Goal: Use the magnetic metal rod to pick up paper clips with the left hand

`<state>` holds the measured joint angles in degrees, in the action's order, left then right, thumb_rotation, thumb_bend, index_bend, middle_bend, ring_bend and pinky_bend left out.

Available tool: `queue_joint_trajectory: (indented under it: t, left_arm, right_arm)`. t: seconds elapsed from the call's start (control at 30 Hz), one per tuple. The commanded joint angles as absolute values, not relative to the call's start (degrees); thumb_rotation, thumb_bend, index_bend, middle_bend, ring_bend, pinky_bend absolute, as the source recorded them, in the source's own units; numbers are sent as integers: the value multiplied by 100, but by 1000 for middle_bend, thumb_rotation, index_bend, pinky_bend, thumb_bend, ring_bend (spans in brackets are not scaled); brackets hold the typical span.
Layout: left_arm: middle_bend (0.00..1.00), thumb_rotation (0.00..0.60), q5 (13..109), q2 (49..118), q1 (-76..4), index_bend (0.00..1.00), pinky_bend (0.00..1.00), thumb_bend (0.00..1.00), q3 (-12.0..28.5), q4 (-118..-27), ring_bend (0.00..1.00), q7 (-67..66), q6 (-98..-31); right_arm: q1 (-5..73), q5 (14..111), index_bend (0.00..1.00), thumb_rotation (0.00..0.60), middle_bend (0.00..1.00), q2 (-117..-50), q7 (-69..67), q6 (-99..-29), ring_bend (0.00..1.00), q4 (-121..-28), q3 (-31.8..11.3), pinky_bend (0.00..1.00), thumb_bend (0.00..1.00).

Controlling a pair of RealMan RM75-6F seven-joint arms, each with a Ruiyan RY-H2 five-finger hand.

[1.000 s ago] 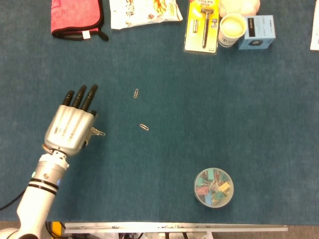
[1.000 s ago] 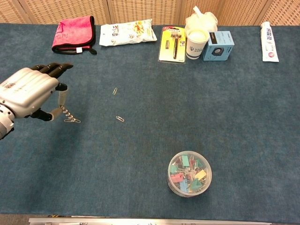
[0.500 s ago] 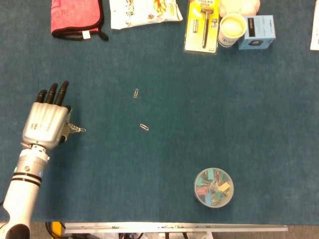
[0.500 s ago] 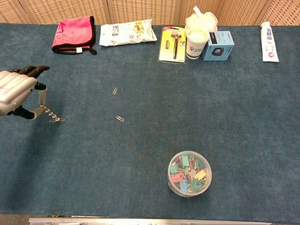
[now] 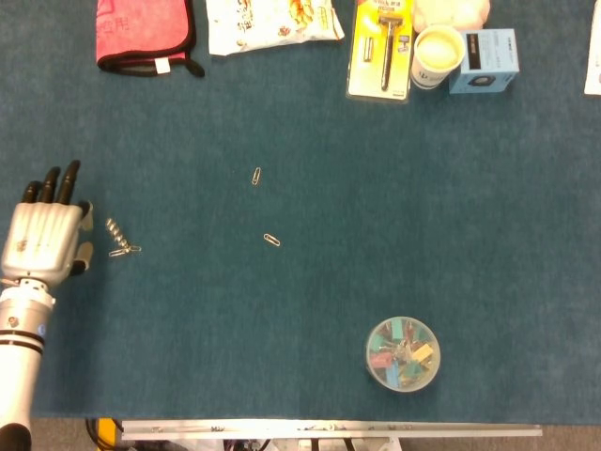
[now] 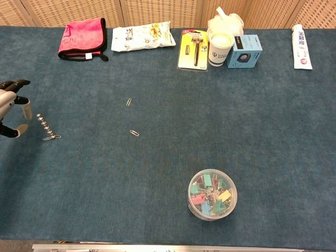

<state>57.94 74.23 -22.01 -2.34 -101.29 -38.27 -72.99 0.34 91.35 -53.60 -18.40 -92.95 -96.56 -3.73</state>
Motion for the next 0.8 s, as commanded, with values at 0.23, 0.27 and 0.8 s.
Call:
queue_joint_trajectory:
  t: [0.23, 0.27, 0.8]
  left_arm:
    - [0, 600, 6002, 7300, -1943, 181, 132, 357, -200, -9975, 0, -3246, -7415]
    - [0, 600, 6071, 7280, -1908, 175, 132, 357, -202, -9975, 0, -3166, -7454]
    - [76, 600, 9007, 6716, -868, 338, 185, 358, -647, -9899, 19, -1478, -9494]
  right_arm:
    - [47, 9117, 203, 600, 195, -5383, -1776, -9263, 175, -9659, -372, 310, 117]
    - [49, 9117, 203, 600, 195, -5387, -1767, -9259, 175, -9658, -371, 310, 117]
    - [186, 8940, 203, 600, 195, -5634, -1143, -8918, 175, -9634, -372, 310, 117]
